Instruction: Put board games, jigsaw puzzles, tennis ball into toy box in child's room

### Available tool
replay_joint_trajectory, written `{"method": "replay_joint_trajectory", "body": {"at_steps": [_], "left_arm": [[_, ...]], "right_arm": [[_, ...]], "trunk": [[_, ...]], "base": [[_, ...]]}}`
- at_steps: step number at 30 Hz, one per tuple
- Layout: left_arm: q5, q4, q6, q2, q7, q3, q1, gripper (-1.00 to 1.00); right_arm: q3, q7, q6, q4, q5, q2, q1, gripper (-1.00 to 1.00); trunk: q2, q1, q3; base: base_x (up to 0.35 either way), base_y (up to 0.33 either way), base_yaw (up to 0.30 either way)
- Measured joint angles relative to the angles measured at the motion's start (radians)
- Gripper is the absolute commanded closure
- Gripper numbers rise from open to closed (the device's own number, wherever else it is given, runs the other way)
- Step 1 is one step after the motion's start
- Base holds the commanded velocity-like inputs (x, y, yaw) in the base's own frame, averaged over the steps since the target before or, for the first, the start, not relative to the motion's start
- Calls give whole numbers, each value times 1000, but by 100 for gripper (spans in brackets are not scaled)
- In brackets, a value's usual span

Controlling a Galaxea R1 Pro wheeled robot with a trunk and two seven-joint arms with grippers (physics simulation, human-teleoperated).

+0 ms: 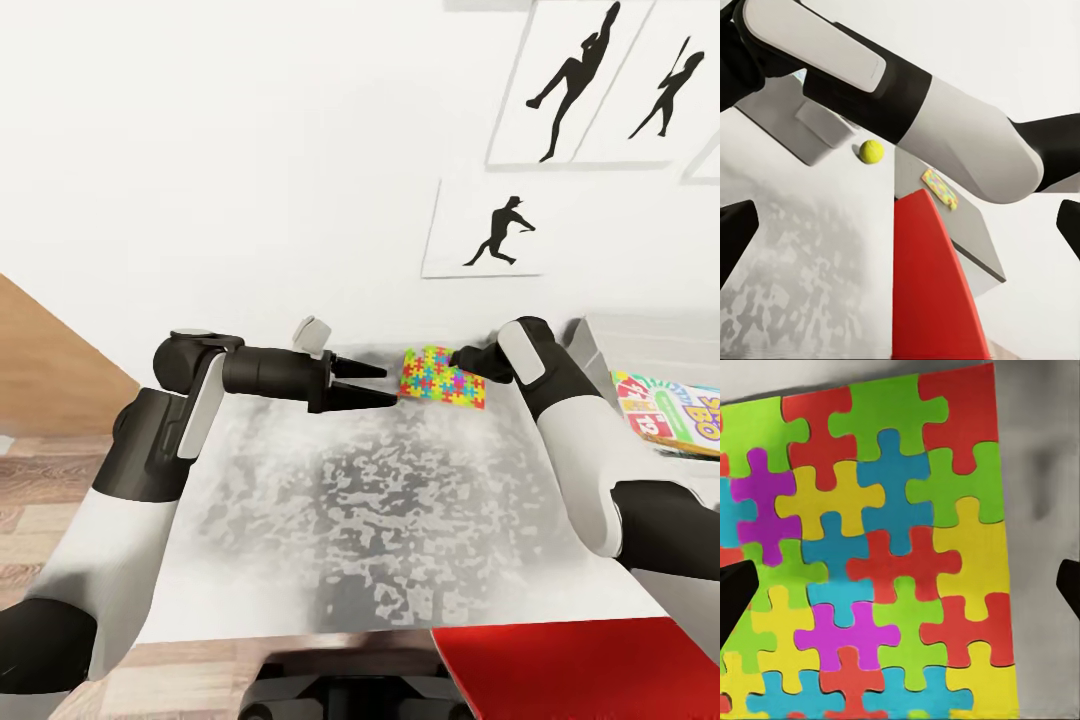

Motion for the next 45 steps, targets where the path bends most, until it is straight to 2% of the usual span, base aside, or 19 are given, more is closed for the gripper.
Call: {"method": "replay_joint_trajectory", "body": {"at_steps": [11, 45], "left_arm": [[0, 0, 0, 1, 0, 0, 0, -100], [0, 0, 0, -2, 0, 1, 0, -100]], "right_arm": [[1, 0, 0, 0, 0, 0, 0, -100], [1, 0, -2, -1, 2, 0, 0, -100]], "trunk": [[0, 0, 0], [0, 0, 0]], "base": [[-33, 44, 0], [-14, 122, 0]]}}
